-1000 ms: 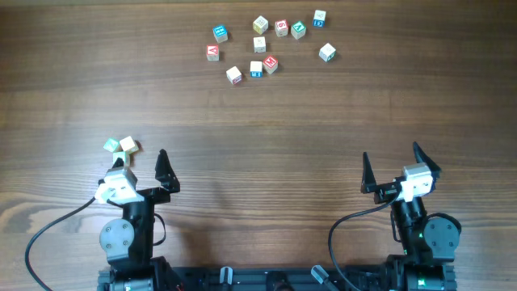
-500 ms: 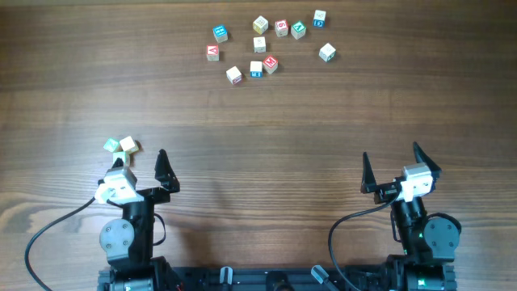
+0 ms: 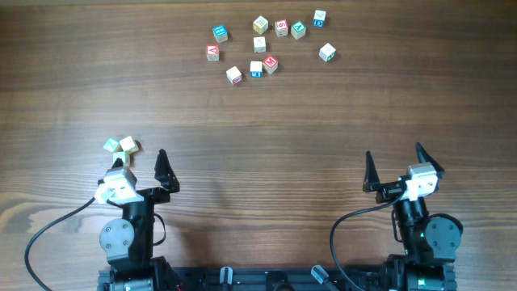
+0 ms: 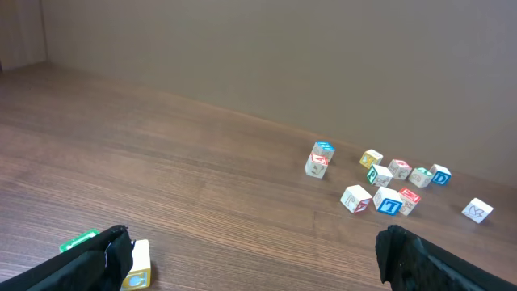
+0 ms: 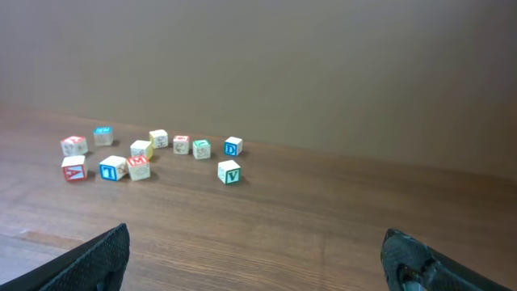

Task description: Form a circle

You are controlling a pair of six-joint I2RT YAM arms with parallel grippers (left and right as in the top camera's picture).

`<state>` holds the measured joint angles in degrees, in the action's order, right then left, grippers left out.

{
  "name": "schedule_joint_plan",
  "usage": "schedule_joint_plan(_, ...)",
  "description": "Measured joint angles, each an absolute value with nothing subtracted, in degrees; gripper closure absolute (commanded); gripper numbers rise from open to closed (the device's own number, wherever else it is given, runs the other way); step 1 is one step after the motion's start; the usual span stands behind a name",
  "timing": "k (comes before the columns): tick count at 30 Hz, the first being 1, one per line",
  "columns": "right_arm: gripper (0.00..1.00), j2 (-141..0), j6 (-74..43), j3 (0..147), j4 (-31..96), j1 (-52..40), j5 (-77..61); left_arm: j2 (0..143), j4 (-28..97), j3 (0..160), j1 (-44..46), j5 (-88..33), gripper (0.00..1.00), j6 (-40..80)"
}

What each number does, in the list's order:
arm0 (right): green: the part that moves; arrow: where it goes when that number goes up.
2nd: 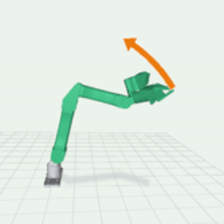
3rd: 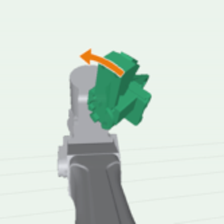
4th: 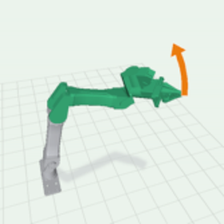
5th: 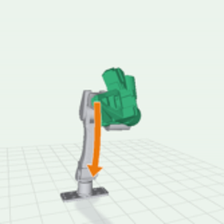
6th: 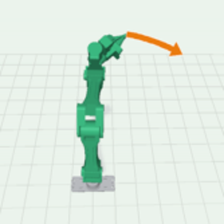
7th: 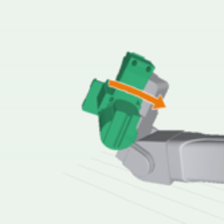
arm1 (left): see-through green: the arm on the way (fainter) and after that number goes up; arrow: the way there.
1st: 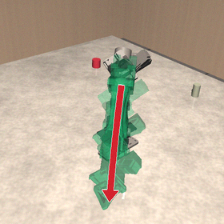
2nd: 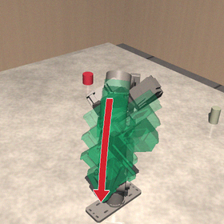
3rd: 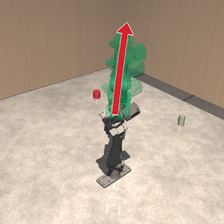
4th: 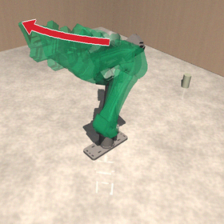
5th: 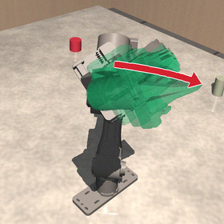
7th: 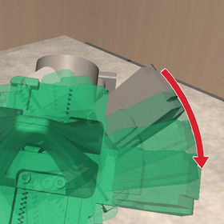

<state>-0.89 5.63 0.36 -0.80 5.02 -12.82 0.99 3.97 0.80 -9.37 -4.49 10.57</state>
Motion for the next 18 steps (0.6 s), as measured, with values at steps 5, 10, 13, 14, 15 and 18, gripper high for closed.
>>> schedule_joint_plan(5, 0.00, -0.89, 5.23, 0.36, -0.80, 5.43, -12.82, 0.99, 3.97, 0.80, -9.37, -4.51, 0.00, 10.57)
schedule_joint_plan(10, 0.00, -0.89, 5.28, 0.36, -0.80, 5.45, -12.53, 0.99, 3.97, 0.80, -9.37, -4.51, 0.00, 10.57)
schedule_joint_plan(13, 0.00, -0.89, 5.69, 0.34, -0.80, 5.45, -12.36, 0.99, 3.97, 0.80, -9.37, -4.49, 0.00, 10.57)
schedule_joint_plan(14, 0.00, -0.89, 5.69, 0.36, -0.80, 5.45, -12.36, 0.99, 3.97, 0.80, -9.37, -4.49, 0.00, 10.57)
schedule_joint_plan(15, 0.00, -0.89, 5.67, 0.36, -0.80, 5.45, -12.38, 0.99, 3.97, 0.80, -9.37, -4.49, 0.00, 10.57)
schedule_joint_plan(18, 0.00, -0.89, 5.67, 0.34, -0.80, 5.45, -12.38, 0.99, 3.97, 0.80, -9.37, -4.49, 0.00, 10.57)
